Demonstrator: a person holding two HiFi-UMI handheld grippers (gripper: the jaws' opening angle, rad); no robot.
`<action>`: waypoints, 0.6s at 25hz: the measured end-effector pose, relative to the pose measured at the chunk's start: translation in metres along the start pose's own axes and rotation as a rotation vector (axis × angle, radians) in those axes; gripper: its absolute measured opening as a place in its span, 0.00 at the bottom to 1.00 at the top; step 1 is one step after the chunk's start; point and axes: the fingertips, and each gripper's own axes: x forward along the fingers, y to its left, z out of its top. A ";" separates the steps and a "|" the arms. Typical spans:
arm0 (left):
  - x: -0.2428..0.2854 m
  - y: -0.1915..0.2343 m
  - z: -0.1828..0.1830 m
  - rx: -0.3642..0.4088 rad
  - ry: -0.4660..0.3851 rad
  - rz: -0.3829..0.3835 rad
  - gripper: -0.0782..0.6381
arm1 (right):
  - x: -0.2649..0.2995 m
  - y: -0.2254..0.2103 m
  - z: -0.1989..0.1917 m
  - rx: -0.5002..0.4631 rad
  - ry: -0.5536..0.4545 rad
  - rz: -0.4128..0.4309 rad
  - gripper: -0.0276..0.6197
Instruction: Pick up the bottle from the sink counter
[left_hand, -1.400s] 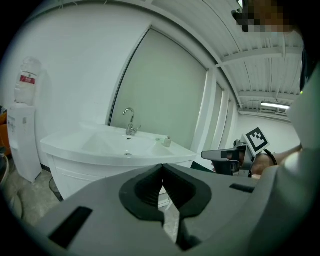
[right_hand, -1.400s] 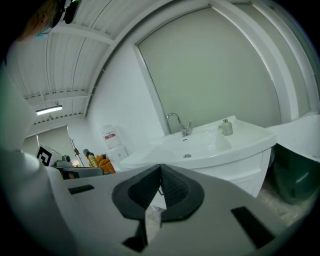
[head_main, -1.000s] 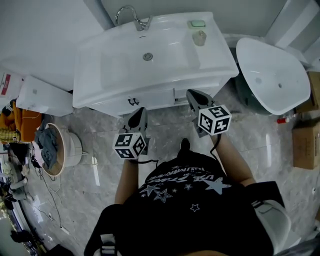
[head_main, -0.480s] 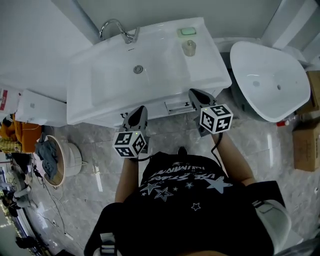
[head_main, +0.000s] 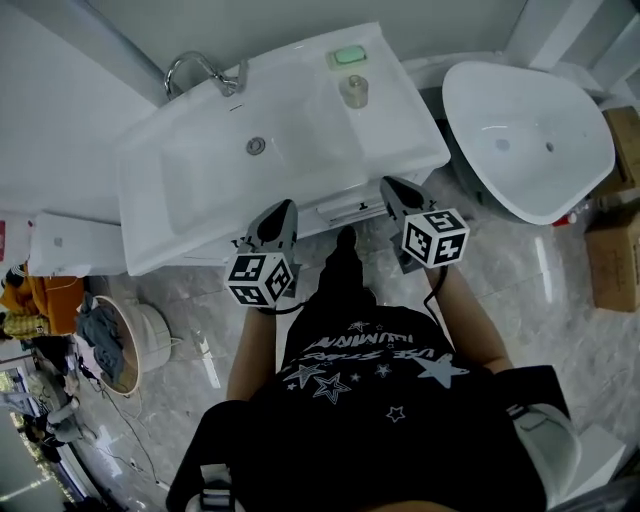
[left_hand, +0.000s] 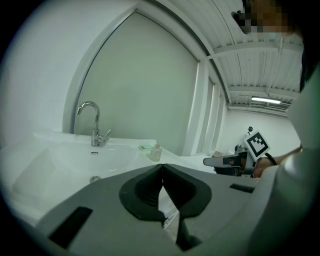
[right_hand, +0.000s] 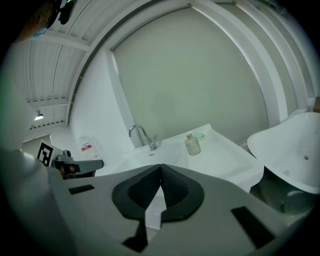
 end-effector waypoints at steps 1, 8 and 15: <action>0.009 0.001 0.001 0.002 0.004 -0.012 0.12 | 0.001 -0.006 0.001 0.004 -0.003 -0.014 0.05; 0.084 0.010 0.021 0.016 0.019 -0.102 0.12 | 0.023 -0.056 0.026 0.019 -0.021 -0.107 0.05; 0.168 0.018 0.037 0.036 0.061 -0.224 0.12 | 0.054 -0.103 0.053 0.051 -0.019 -0.197 0.05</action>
